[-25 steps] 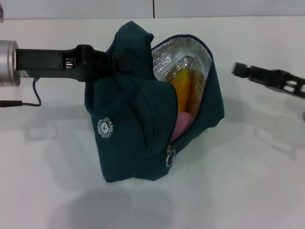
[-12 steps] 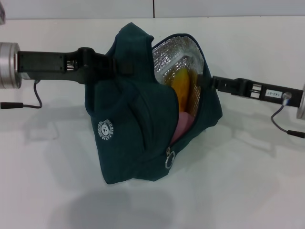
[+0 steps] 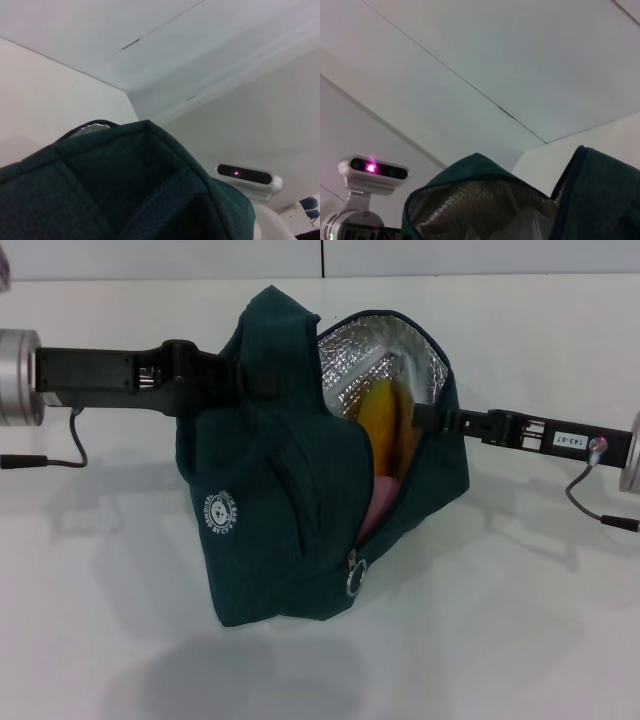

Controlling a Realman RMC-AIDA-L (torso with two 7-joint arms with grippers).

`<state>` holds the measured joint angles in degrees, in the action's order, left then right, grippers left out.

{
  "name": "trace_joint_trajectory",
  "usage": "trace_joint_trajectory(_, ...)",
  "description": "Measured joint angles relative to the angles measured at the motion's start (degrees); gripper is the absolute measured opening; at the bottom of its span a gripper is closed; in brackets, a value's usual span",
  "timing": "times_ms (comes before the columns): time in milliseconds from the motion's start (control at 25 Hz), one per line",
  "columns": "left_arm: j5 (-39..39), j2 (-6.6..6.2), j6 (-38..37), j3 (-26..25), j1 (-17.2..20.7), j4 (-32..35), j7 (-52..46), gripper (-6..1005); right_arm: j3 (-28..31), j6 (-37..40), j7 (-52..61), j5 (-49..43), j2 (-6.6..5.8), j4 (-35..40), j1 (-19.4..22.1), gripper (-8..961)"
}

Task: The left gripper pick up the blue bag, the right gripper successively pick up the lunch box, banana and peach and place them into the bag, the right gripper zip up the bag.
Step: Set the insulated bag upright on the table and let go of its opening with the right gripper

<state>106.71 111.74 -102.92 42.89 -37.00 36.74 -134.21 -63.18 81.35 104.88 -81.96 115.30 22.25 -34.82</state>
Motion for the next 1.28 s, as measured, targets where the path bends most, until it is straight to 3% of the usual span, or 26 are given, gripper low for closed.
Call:
trace_joint_trajectory(80, 0.0, -0.01, 0.0, 0.0, 0.0, 0.0, 0.0, 55, 0.0, 0.0, 0.0, 0.0, 0.01, 0.0, 0.0, 558)
trace_joint_trajectory(200, 0.0, -0.03, 0.0, 0.0, -0.1, 0.0, 0.0, 55, 0.0, 0.1, 0.0, 0.0, 0.01, 0.0, 0.0, 315)
trace_joint_trajectory(1280, 0.0, 0.32, -0.2, 0.0, -0.2, -0.1, 0.8, 59, 0.6, 3.4, -5.0, 2.7, 0.27, 0.0, 1.0, 78)
